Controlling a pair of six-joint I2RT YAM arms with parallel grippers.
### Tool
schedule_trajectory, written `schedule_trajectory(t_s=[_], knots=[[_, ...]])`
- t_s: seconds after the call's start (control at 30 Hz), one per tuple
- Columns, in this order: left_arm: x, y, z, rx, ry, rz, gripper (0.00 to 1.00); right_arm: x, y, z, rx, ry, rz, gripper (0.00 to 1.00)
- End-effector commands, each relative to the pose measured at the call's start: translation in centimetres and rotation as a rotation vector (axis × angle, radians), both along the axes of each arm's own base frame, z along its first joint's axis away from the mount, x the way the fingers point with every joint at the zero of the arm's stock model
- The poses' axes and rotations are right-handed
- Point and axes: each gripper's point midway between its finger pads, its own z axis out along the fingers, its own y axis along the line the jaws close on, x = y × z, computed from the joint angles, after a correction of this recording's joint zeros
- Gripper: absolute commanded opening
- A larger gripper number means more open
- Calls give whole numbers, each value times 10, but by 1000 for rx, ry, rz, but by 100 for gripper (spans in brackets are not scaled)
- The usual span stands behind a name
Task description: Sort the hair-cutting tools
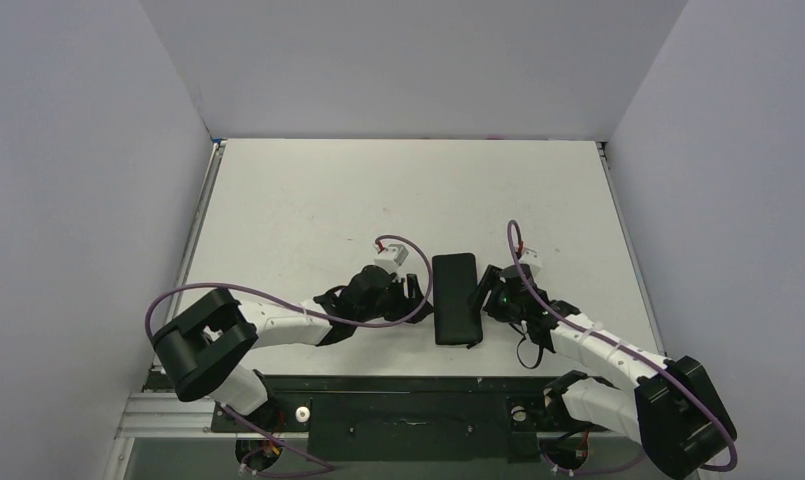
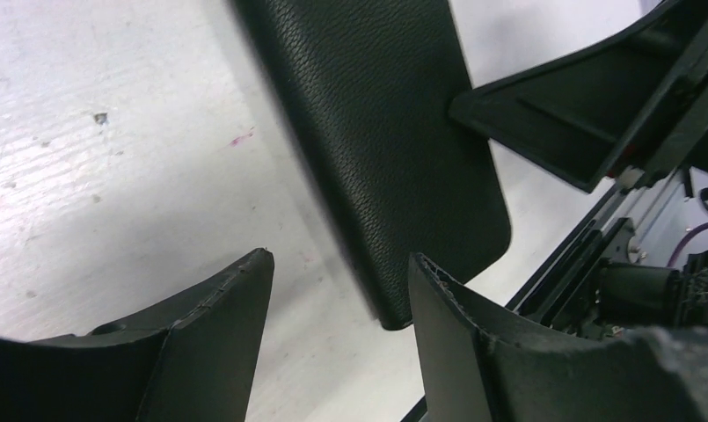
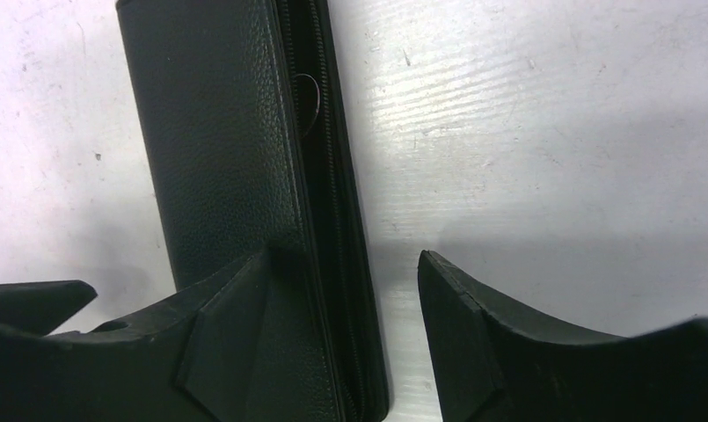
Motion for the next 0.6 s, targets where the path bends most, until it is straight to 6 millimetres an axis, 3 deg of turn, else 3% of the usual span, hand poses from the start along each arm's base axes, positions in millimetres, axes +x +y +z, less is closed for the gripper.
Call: schedule_trajectory(t_s=[0.0,0.2,0.57], knots=[[11,-23,28,-138,-39,1,55,-1,-5,-7,-9,-14,-6,56],[12,-16,5,-74,-17,72,51,-20,-16,-25,-33,34,-54,48],[-24,-9,-26,-17,9,73,48,-59,13,-33,-9,42,-5,45]])
